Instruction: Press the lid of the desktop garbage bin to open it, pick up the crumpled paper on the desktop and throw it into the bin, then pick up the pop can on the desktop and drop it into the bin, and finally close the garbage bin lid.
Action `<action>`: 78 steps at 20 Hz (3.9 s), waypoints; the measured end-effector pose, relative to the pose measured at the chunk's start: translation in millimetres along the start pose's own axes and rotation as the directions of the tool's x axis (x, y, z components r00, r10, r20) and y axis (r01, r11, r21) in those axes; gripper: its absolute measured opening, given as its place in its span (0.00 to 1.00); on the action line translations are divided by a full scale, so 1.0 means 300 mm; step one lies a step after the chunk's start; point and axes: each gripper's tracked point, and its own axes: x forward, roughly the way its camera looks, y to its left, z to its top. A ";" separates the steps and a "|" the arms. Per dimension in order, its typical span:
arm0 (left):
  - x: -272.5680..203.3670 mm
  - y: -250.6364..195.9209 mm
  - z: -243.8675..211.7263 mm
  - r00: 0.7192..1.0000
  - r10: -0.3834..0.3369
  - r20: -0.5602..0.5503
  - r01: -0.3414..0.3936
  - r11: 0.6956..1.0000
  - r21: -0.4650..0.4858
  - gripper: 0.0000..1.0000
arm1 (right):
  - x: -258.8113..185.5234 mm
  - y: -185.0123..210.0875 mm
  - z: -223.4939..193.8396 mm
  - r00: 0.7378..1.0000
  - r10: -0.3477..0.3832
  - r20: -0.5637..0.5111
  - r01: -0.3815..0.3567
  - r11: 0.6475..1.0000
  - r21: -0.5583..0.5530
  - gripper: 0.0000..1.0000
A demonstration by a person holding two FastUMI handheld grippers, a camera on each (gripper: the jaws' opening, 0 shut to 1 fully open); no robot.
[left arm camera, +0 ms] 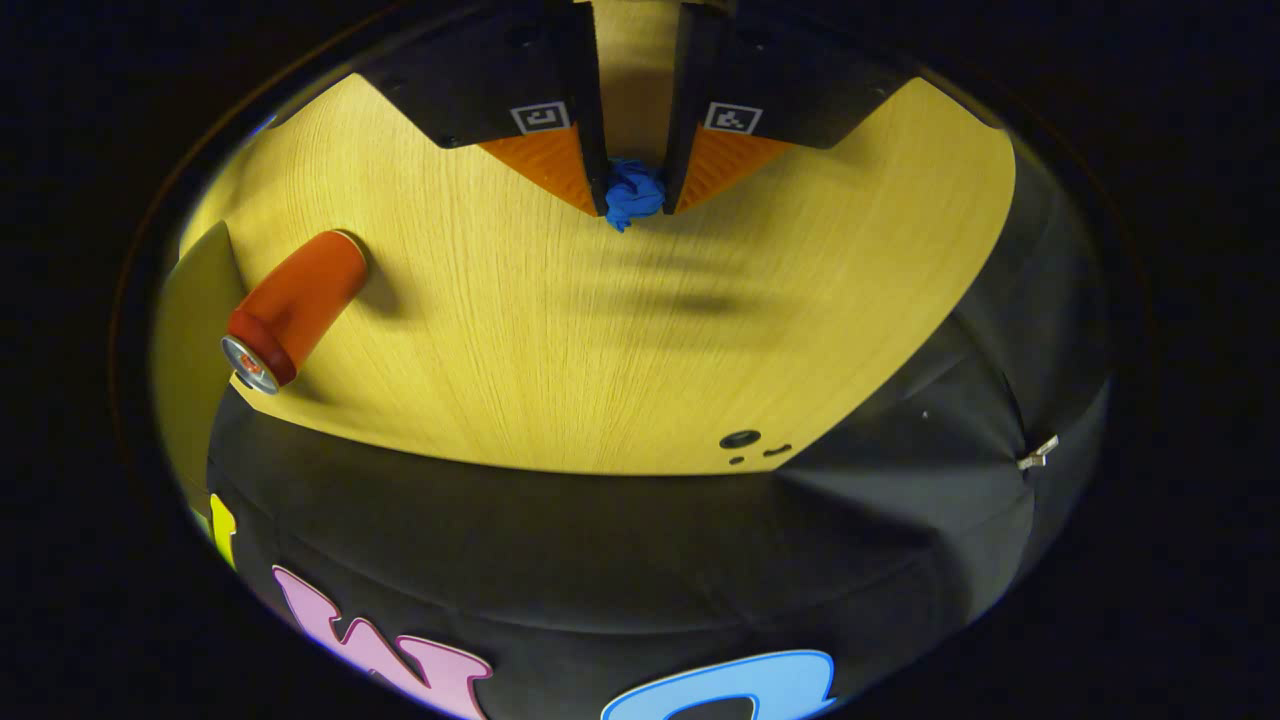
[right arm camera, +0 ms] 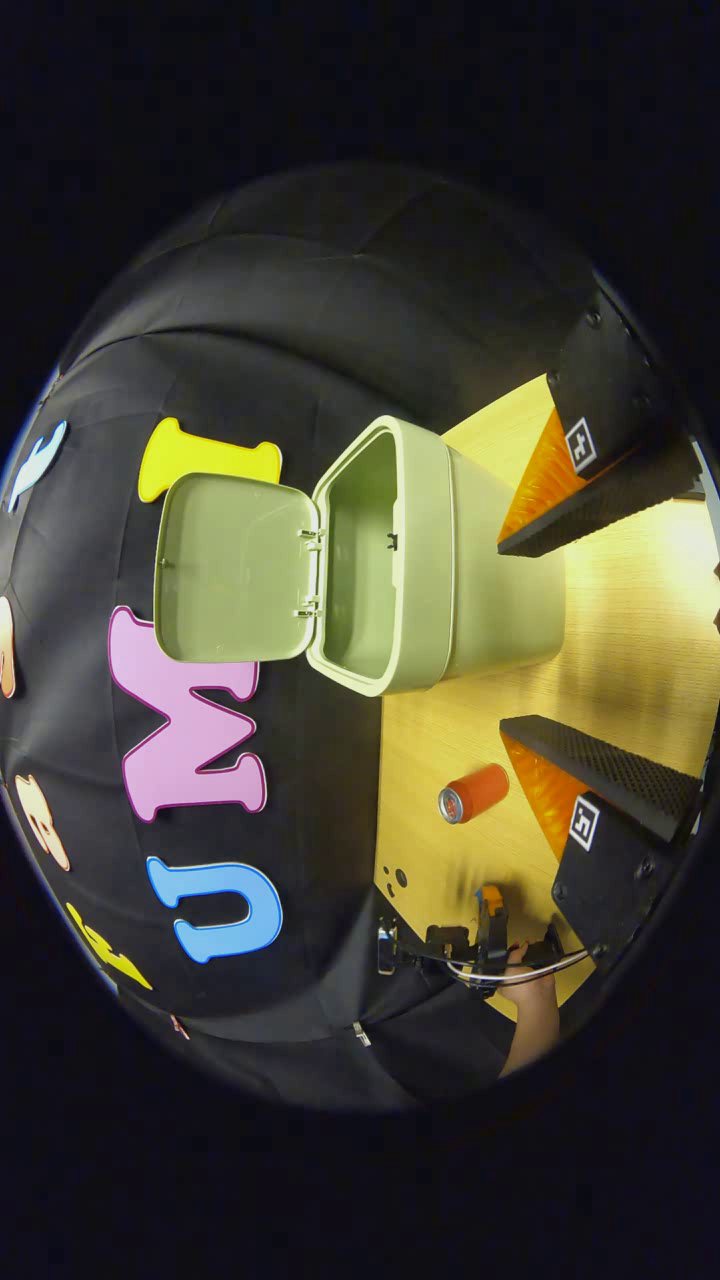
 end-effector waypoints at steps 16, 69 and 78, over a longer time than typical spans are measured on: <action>-0.497 -0.340 0.663 0.908 -0.269 0.322 0.234 0.962 0.144 0.34 | 0.001 -0.079 -0.030 0.999 -0.028 0.043 0.024 0.996 0.082 1.00; -0.810 -0.438 0.416 0.858 -0.358 0.370 0.352 0.932 0.086 0.99 | 0.099 0.206 -0.187 0.982 0.183 -0.048 -0.185 0.982 -0.048 0.99; -0.765 0.026 0.192 0.953 -0.121 0.277 0.145 0.987 -0.066 0.96 | 0.246 0.453 -0.206 0.958 0.285 -0.044 -0.288 0.949 -0.130 0.99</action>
